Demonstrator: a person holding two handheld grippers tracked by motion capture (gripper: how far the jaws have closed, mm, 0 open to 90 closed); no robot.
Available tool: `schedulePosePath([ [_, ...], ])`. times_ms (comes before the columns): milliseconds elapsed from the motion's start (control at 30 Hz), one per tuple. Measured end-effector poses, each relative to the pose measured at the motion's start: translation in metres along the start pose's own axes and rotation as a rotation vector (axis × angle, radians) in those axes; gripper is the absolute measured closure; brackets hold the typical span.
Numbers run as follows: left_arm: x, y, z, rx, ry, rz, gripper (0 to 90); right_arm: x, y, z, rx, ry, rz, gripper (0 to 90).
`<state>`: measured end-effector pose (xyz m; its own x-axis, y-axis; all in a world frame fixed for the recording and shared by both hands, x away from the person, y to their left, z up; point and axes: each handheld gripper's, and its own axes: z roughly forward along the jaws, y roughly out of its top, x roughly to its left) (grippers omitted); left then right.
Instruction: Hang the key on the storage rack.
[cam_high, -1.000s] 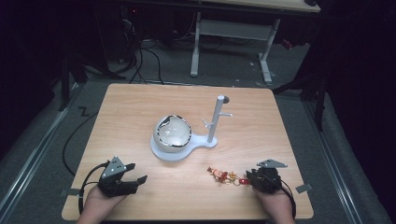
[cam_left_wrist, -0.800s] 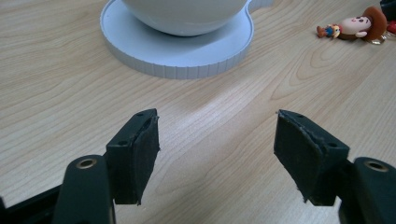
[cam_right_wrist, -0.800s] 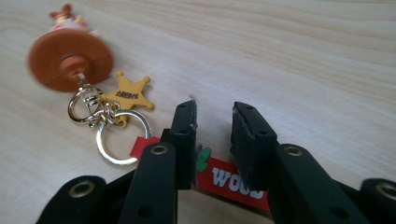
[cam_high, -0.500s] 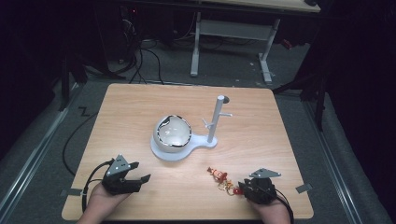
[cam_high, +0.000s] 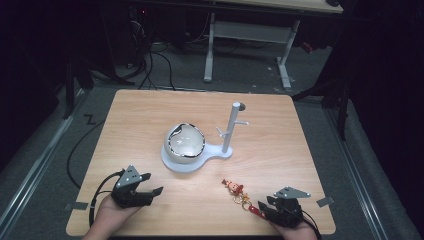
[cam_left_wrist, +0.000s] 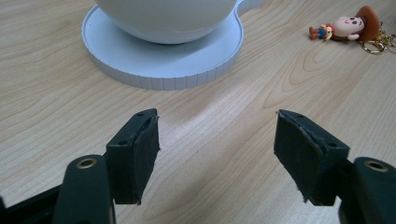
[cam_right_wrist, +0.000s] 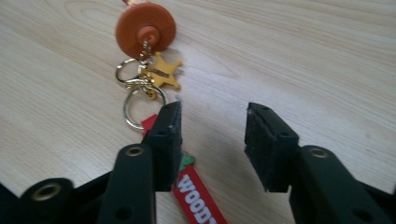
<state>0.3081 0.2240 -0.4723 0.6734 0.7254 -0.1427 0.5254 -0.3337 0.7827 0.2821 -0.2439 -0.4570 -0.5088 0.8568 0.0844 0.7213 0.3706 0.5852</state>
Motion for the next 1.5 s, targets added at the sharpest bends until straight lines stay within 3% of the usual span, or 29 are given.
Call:
schedulePosePath([
  [67, -0.001, -0.001, 0.000, 0.005, 0.001, 0.002, 31.4, 0.001, 0.001, 0.003, 0.016, 0.023, -0.007, 52.5],
  [167, 0.000, -0.002, 0.000, 0.013, 0.006, 0.000, 31.4, 0.009, 0.005, 0.010, 0.058, 0.033, -0.075, 53.7],
  [300, 0.001, -0.004, -0.001, 0.016, 0.009, -0.003, 31.4, 0.015, 0.011, 0.012, 0.087, 0.049, -0.123, 56.3],
  [333, 0.001, -0.005, -0.003, 0.017, 0.010, -0.003, 31.3, 0.018, 0.015, 0.013, 0.140, 0.063, -0.148, 56.0],
  [367, 0.000, -0.006, -0.003, 0.017, 0.011, -0.003, 31.3, 0.018, 0.015, 0.013, 0.140, 0.063, -0.148, 56.0],
  [400, 0.000, -0.008, -0.006, 0.022, 0.010, 0.000, 31.4, 0.020, 0.020, 0.012, 0.190, 0.050, -0.192, 56.4],
  [433, 0.000, -0.008, -0.006, 0.022, 0.010, 0.000, 31.4, 0.020, 0.020, 0.012, 0.190, 0.050, -0.192, 56.4],
  [467, 0.001, -0.009, -0.007, 0.022, 0.014, -0.001, 31.4, 0.021, 0.025, 0.011, 0.238, 0.036, -0.243, 55.8],
  [500, 0.001, -0.010, -0.008, 0.021, 0.018, -0.002, 31.4, 0.021, 0.025, 0.011, 0.238, 0.036, -0.243, 55.8],
  [533, 0.002, -0.010, -0.009, 0.018, 0.019, -0.006, 31.4, 0.022, 0.029, 0.013, 0.283, 0.031, -0.281, 53.5],
  [600, 0.003, -0.010, -0.011, 0.016, 0.019, -0.007, 31.4, 0.023, 0.030, 0.013, 0.303, 0.027, -0.293, 53.0],
  [633, 0.003, -0.011, -0.012, 0.014, 0.020, -0.007, 31.4, 0.024, 0.033, 0.016, 0.352, 0.022, -0.316, 53.1],
  [667, 0.003, -0.011, -0.012, 0.014, 0.020, -0.007, 31.4, 0.024, 0.033, 0.016, 0.352, 0.022, -0.316, 53.1],
  [833, 0.002, -0.012, -0.012, 0.016, 0.015, -0.006, 31.4, 0.030, 0.043, 0.023, 0.476, 0.015, -0.394, 55.4],
  [867, 0.002, -0.012, -0.012, 0.016, 0.009, -0.006, 31.4, 0.033, 0.048, 0.026, 0.525, 0.013, -0.418, 56.7],
  [900, 0.002, -0.012, -0.012, 0.016, 0.009, -0.006, 31.4, 0.033, 0.048, 0.026, 0.525, 0.013, -0.418, 56.7],
  [933, 0.001, -0.012, -0.011, 0.019, 0.002, -0.005, 31.4, 0.038, 0.053, 0.029, 0.580, 0.023, -0.450, 58.3],
  [1000, 0.001, -0.012, -0.011, 0.020, 0.001, -0.002, 31.4, 0.039, 0.055, 0.031, 0.597, 0.029, -0.461, 58.4],
  [1067, 0.001, -0.011, -0.011, 0.019, -0.002, 0.005, 31.5, 0.045, 0.061, 0.037, 0.660, 0.026, -0.497, 59.5],
  [1200, 0.001, -0.010, -0.011, 0.015, -0.003, 0.007, 31.6, 0.044, 0.066, 0.041, 0.700, 0.054, -0.482, 60.9],
  [1233, 0.001, -0.010, -0.011, 0.016, -0.004, 0.007, 31.6, 0.041, 0.070, 0.044, 0.719, 0.065, -0.478, 65.1],
  [1300, 0.001, -0.010, -0.011, 0.017, -0.004, 0.007, 31.6, 0.040, 0.071, 0.044, 0.724, 0.066, -0.480, 66.7],
  [1333, 0.001, -0.010, -0.011, 0.016, -0.003, 0.006, 31.6, 0.037, 0.074, 0.046, 0.735, 0.068, -0.479, 71.9],
  [1500, 0.001, -0.010, -0.011, 0.011, 0.002, 0.007, 31.6, 0.038, 0.074, 0.046, 0.733, 0.067, -0.494, 73.7],
])
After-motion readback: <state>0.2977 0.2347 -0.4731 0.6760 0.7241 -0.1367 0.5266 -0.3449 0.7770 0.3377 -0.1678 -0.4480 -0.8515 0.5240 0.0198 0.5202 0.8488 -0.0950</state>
